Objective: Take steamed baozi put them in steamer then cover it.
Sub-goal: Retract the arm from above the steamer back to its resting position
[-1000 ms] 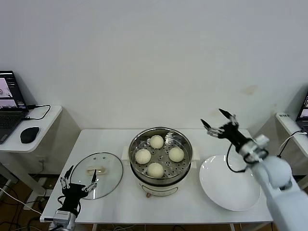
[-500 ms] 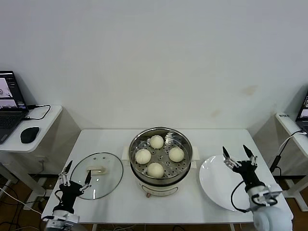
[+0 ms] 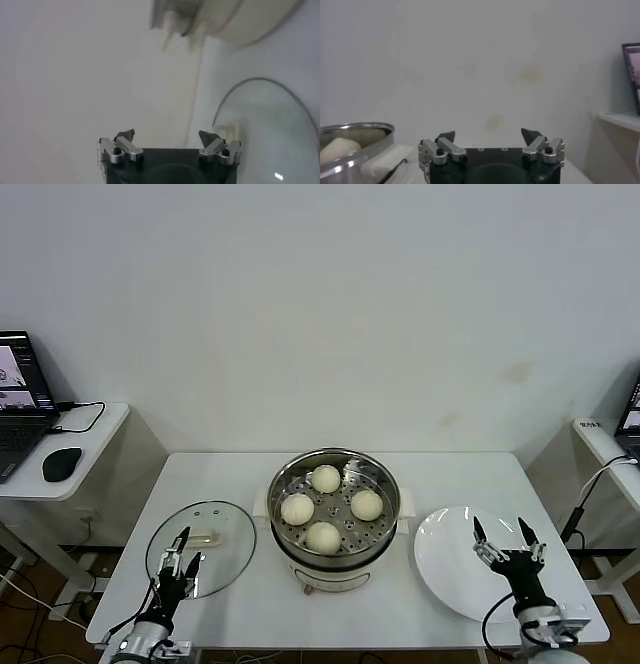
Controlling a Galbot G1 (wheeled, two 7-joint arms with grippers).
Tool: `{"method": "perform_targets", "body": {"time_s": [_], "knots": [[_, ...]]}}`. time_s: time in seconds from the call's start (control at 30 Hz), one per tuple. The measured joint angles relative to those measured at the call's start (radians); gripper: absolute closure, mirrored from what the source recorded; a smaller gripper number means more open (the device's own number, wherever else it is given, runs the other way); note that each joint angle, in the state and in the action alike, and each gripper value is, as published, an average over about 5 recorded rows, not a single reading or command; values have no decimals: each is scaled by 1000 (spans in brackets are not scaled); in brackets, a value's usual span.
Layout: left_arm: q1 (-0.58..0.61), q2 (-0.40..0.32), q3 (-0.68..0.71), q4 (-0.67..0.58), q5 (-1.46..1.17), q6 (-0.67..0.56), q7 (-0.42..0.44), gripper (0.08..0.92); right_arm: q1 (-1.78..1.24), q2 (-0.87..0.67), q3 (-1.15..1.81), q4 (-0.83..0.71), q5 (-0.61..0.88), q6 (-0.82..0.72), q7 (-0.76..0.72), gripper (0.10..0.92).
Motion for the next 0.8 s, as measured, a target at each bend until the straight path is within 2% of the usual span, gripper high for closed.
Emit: {"method": "perform_targets", "body": {"time_s": [0.8], "knots": [[-175,-9,88,156,105,169,54,177,-17,33,13,0,-20,-10,10,203]]}}
